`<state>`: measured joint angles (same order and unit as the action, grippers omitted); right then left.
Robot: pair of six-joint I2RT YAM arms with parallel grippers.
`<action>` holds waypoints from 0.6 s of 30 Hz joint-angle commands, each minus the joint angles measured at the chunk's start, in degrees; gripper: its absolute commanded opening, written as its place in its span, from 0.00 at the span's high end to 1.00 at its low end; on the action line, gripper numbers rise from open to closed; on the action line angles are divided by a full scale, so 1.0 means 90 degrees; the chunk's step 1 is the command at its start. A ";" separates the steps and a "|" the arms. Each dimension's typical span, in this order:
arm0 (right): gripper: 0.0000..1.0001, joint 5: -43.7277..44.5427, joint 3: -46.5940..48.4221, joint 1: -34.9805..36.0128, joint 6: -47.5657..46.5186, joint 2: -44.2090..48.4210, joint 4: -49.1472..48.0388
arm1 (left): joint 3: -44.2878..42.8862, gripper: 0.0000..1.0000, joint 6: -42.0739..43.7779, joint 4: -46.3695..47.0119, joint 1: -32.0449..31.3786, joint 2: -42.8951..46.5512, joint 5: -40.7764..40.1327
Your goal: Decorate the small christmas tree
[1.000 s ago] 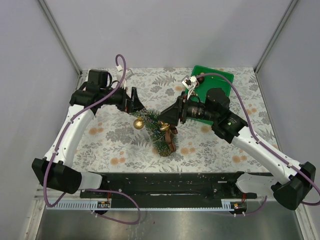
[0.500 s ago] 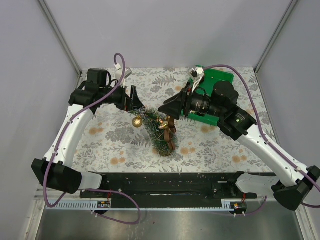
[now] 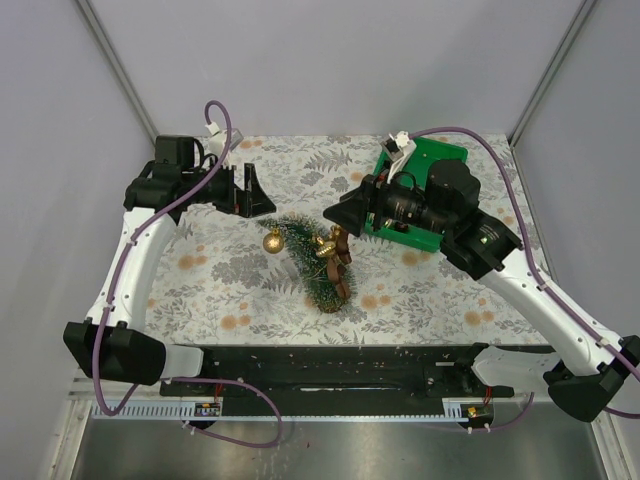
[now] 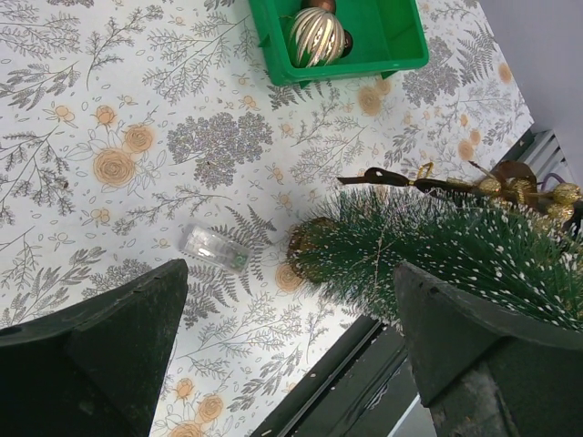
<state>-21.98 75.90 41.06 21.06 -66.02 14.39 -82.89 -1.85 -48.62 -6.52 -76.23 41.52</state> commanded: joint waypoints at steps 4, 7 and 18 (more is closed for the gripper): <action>0.25 0.0508 0.0482 0.0057 -0.0289 0.0207 0.0246 | -0.0096 0.01 0.0127 0.0031 0.0090 0.0247 -0.0540; 0.15 0.1267 0.0658 0.0057 -0.0367 0.0255 0.0674 | -0.0096 0.01 0.0117 -0.0007 0.0187 0.0179 -0.0891; 0.01 0.1993 0.0192 -0.1737 0.0051 0.0460 0.1780 | 0.0274 0.01 0.0498 0.0001 0.0860 0.0783 -0.1507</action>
<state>-5.32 80.66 32.45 18.33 -64.29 28.14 -82.21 0.64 -50.65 -0.91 -74.67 30.30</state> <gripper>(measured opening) 0.993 0.988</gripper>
